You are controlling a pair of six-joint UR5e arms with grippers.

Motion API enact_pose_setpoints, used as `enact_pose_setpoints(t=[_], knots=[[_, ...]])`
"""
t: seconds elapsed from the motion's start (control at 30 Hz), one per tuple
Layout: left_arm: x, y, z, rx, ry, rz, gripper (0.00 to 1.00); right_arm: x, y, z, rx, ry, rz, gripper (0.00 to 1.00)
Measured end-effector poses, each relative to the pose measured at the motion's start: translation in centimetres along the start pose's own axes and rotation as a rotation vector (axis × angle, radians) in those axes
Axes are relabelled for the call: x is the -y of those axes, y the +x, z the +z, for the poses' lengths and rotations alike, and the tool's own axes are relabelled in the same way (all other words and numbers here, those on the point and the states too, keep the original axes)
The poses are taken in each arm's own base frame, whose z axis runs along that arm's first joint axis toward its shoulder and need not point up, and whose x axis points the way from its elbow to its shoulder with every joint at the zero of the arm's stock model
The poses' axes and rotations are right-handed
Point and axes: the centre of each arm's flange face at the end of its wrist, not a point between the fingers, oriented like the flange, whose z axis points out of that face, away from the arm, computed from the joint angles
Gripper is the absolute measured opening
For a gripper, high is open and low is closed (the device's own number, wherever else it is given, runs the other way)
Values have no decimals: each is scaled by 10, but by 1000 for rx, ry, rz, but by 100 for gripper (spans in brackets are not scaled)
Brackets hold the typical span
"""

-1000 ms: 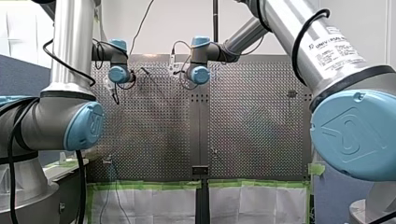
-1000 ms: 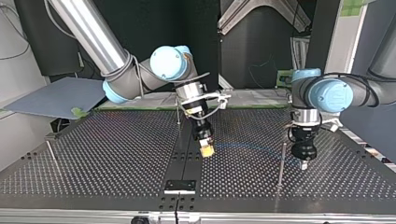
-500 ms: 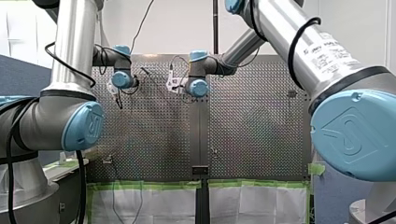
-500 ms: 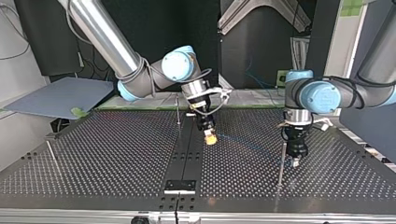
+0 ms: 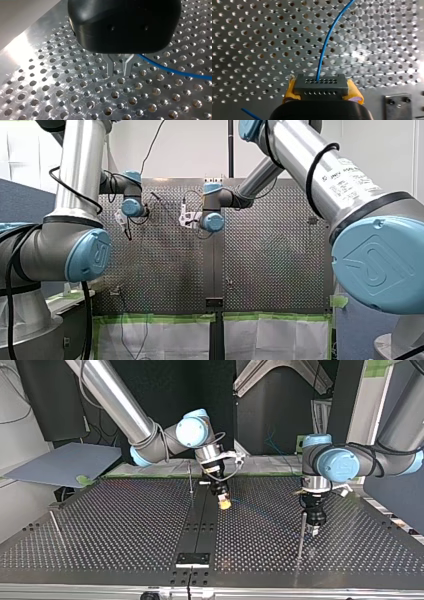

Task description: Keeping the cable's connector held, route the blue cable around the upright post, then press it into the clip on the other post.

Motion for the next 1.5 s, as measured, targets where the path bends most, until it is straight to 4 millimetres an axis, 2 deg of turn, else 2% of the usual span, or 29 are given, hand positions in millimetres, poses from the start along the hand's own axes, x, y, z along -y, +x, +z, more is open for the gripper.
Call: enact_pose_setpoints(t=[0.07, 0.1, 0.17, 0.2, 0.27, 0.3, 0.37, 0.4, 0.43, 0.77, 1.07, 1.3, 1.5], knots=[[0, 0, 0, -3, 4, 1, 32, 0, -7, 0, 10, 1, -1, 0], [1, 1, 0, -5, 6, 1, 32, 0, -12, 0, 17, 1, -2, 0], [0, 1, 0, -6, 4, 4, 49, 0, -20, 0, 28, 1, -4, 0], [-1, 1, 0, -6, 0, 5, 49, 0, -24, 0, 33, 1, -5, 0], [-2, 0, 0, -6, -8, 6, 71, 0, -29, -1, 39, 0, -5, 0], [-2, 0, 0, -6, -10, 7, 71, -1, -31, -1, 42, 0, -6, 0], [-3, 0, -1, -8, -15, 7, 96, -1, -34, -1, 46, -1, -6, 0], [-4, 0, -1, -10, -18, 7, 96, -1, -35, -1, 47, -1, -6, 0], [-4, 1, -1, -11, -22, 6, 100, -1, -37, -1, 49, -2, -7, 0], [-7, 1, -2, -20, -27, -4, 100, -9, -75, -14, 110, -20, -14, 0], [-8, 4, 0, -23, -18, -18, 100, -22, -128, -34, 192, -43, -25, 0], [-11, 14, 3, -43, -15, -23, 100, -28, -182, -54, 255, -72, -33, 0], [-10, 15, 3, -42, -11, -23, 100, -32, -214, -68, 281, -83, -35, 0]])
